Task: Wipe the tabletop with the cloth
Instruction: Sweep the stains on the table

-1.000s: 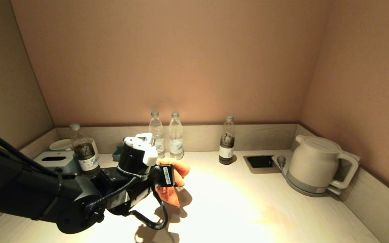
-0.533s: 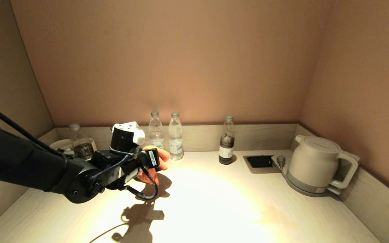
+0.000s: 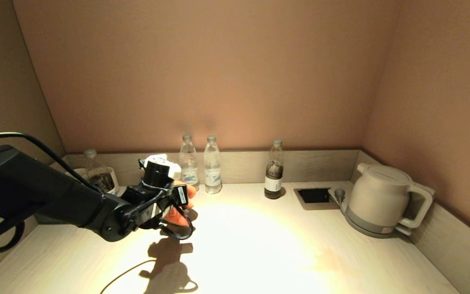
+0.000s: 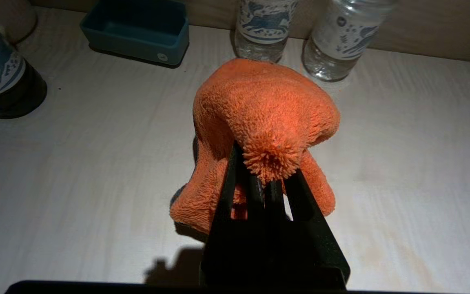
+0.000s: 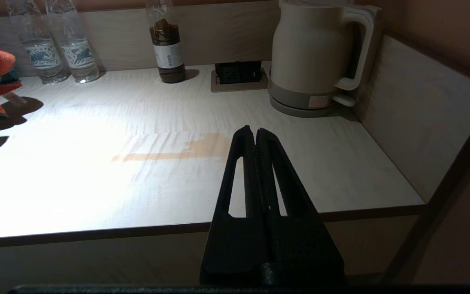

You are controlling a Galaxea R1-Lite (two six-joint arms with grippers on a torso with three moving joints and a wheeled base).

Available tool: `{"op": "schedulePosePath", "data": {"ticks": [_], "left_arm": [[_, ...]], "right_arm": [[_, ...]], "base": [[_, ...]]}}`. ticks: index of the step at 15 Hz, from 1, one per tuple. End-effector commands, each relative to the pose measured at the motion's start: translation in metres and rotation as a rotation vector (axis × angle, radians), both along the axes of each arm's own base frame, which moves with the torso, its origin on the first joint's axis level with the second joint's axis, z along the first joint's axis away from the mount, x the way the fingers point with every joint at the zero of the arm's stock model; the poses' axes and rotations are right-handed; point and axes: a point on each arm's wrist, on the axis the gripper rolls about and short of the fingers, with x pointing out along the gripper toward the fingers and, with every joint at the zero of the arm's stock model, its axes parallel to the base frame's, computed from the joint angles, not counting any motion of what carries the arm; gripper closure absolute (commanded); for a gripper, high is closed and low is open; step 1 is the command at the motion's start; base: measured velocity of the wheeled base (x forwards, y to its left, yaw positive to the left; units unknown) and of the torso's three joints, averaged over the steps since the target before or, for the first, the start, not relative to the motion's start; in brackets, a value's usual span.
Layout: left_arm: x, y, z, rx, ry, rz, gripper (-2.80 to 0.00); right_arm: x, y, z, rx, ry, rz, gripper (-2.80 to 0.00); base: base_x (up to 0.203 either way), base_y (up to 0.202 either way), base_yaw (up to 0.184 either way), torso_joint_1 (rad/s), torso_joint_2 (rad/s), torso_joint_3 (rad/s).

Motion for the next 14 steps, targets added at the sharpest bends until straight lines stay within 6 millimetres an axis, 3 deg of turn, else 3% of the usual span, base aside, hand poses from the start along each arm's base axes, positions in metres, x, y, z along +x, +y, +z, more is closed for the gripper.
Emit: {"op": "schedulePosePath", "data": {"ticks": [1, 5, 12, 14], "left_arm": [[0.008, -0.002, -0.034, 0.075, 0.055, 0.028, 0.00], [0.017, -0.010, -0.063, 0.140, 0.060, 0.098, 0.00], [0.019, -0.017, -0.075, 0.209, 0.067, 0.163, 0.00], [0.017, -0.012, -0.065, 0.226, 0.078, 0.181, 0.00]], "right_arm": [[0.000, 0.000, 0.000, 0.000, 0.001, 0.000, 0.00], [0.000, 0.000, 0.000, 0.000, 0.000, 0.000, 0.00], [0.000, 0.000, 0.000, 0.000, 0.001, 0.000, 0.00], [0.000, 0.000, 0.000, 0.000, 0.001, 0.000, 0.00]], "base": [[0.000, 0.000, 0.000, 0.000, 0.00, 0.000], [0.000, 0.000, 0.000, 0.000, 0.00, 0.000], [0.000, 0.000, 0.000, 0.000, 0.00, 0.000], [0.000, 0.000, 0.000, 0.000, 0.00, 0.000]]}}
